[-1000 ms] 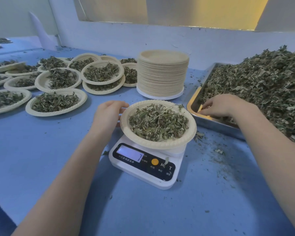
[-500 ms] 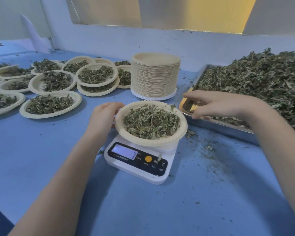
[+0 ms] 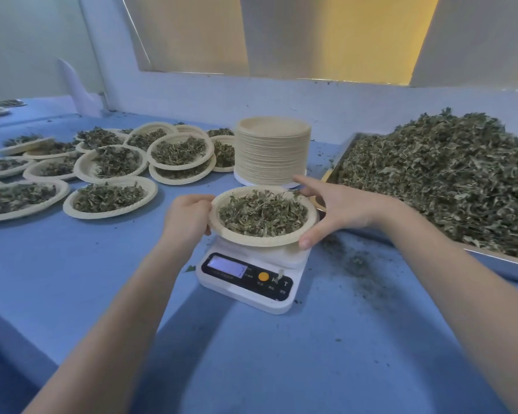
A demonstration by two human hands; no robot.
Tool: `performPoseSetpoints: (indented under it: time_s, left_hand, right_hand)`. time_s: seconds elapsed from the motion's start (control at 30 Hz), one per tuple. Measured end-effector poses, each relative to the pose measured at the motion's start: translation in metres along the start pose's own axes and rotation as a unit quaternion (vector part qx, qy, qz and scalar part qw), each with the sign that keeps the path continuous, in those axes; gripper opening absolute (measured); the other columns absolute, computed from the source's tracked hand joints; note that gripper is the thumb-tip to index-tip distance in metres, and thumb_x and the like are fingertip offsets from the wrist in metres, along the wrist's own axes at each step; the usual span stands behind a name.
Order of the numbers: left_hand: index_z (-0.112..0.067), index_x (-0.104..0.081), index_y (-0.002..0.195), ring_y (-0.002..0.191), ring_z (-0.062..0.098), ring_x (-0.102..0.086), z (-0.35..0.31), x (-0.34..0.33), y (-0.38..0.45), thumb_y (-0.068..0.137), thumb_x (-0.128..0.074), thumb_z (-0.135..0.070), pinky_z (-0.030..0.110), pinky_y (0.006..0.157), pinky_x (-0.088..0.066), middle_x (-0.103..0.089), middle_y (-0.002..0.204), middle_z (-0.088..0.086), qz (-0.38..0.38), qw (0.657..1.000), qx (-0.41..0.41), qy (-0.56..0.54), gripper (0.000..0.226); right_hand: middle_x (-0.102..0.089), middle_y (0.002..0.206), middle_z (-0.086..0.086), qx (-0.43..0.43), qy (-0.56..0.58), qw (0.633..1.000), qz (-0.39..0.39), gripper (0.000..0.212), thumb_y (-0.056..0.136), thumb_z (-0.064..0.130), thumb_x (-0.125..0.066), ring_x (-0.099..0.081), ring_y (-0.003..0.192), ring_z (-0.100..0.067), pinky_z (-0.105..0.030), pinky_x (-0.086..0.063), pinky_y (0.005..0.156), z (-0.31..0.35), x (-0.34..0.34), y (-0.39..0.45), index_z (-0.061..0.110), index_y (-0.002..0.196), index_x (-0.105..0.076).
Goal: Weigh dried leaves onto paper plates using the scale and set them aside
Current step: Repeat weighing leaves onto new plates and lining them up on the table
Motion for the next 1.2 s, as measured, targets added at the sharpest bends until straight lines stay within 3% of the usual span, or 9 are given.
performPoseSetpoints:
  time_s: [0.2,0.37,0.47,0.57,0.63,0.83,0.93,1.07,1.2]
  left_hand:
    - [-0.017,-0.069,0.087,0.062,0.016,-0.054,-0.012,0.04,0.017,0.091,-0.04,-0.001,0.023,0.056,-0.046,-0.064,0.071,0.003,-0.04,0.999,-0.009,-0.034,0.033]
    - [-0.007,-0.067,0.11,0.069,0.017,-0.06,0.008,0.087,0.038,0.09,-0.038,0.002,0.028,0.064,-0.051,-0.067,0.096,0.011,-0.083,0.996,0.036,0.0,0.036]
    - [-0.007,-0.063,0.104,0.069,0.017,-0.063,0.028,0.094,0.04,0.092,-0.039,0.004,0.027,0.056,-0.055,-0.066,0.101,0.014,-0.063,0.995,0.084,-0.002,0.03]
    - [-0.006,-0.062,0.099,0.071,0.018,-0.065,0.039,0.093,0.042,0.095,-0.043,0.001,0.026,0.056,-0.057,-0.067,0.093,0.012,-0.054,0.992,0.106,-0.04,0.021]
    - [-0.001,-0.057,0.12,0.078,0.022,-0.066,0.038,0.099,0.051,0.096,-0.046,-0.003,0.03,0.063,-0.058,-0.066,0.104,0.016,-0.063,0.992,0.1,-0.046,0.026]
    - [-0.01,-0.064,0.107,0.068,0.02,-0.066,-0.007,0.127,0.116,0.096,-0.052,-0.01,0.036,0.074,-0.058,-0.066,0.08,0.01,-0.117,0.993,0.028,0.016,0.017]
    - [0.0,-0.061,0.116,0.078,0.026,-0.064,-0.018,0.127,0.166,0.096,-0.051,-0.006,0.041,0.086,-0.055,-0.065,0.095,0.019,-0.113,0.992,0.049,0.034,0.024]
    - [0.005,-0.059,0.117,0.065,0.023,-0.06,-0.011,0.113,0.224,0.094,-0.047,0.003,0.038,0.087,-0.052,-0.062,0.112,0.026,-0.094,0.991,0.072,0.056,0.026]
    - [0.004,-0.063,0.103,0.107,0.037,-0.058,0.009,0.097,0.254,0.092,-0.046,0.004,0.047,0.097,-0.047,-0.058,0.12,0.025,-0.103,0.984,0.101,0.108,0.02]
  right_hand:
    - [-0.023,0.154,0.014,0.062,-0.003,0.998,-0.004,0.138,0.037,0.061,-0.088,-0.025,0.117,0.017,-0.002,-0.021,0.087,0.038,0.014,0.033,0.043,0.149,-0.008]
    - [-0.028,0.148,0.021,0.097,-0.026,0.994,0.051,0.131,0.043,0.054,-0.088,-0.026,0.124,0.01,-0.012,-0.021,0.099,0.073,-0.01,0.091,0.039,0.149,-0.012]
    - [-0.025,0.152,0.017,0.076,-0.05,0.992,0.089,0.13,0.049,0.045,-0.091,-0.026,0.136,-0.002,-0.023,-0.023,0.109,0.072,-0.027,0.124,0.038,0.15,-0.009]
    - [-0.028,0.152,0.013,0.045,-0.029,0.991,0.12,0.126,0.053,0.036,-0.092,-0.031,0.136,-0.006,-0.021,-0.029,0.103,0.066,-0.034,0.144,0.037,0.15,-0.011]
    - [-0.042,0.144,0.016,0.065,0.038,0.989,0.13,0.116,0.053,0.022,-0.093,-0.045,0.126,-0.003,-0.019,-0.04,0.098,0.067,-0.032,0.152,0.04,0.145,-0.025]
    - [-0.029,0.154,0.001,0.079,0.06,0.994,0.038,0.133,0.046,0.023,-0.093,-0.035,0.137,-0.015,-0.038,-0.03,0.114,0.099,0.0,0.205,0.022,0.152,-0.013]
    - [-0.027,0.155,-0.006,0.077,0.016,0.997,-0.024,0.115,0.063,0.009,-0.086,-0.032,0.139,-0.022,-0.04,-0.028,0.114,0.11,0.019,0.241,0.017,0.152,-0.013]
    - [-0.03,0.153,-0.008,0.011,-0.088,0.995,-0.047,0.099,0.074,0.011,-0.079,-0.033,0.137,-0.026,-0.036,-0.031,0.11,0.112,0.034,0.281,0.012,0.151,-0.017]
    - [-0.053,0.13,-0.018,-0.022,-0.191,0.98,-0.056,0.076,0.089,0.003,-0.058,-0.054,0.112,-0.03,-0.041,-0.049,0.089,0.117,0.021,0.304,0.002,0.149,-0.012]
Point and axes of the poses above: each hand's wrist, its own y-axis towards the middle knuckle, its own x-axis out of the back of the hand, z = x × y, the point moved 2 cm from there along y, towards the middle knuckle
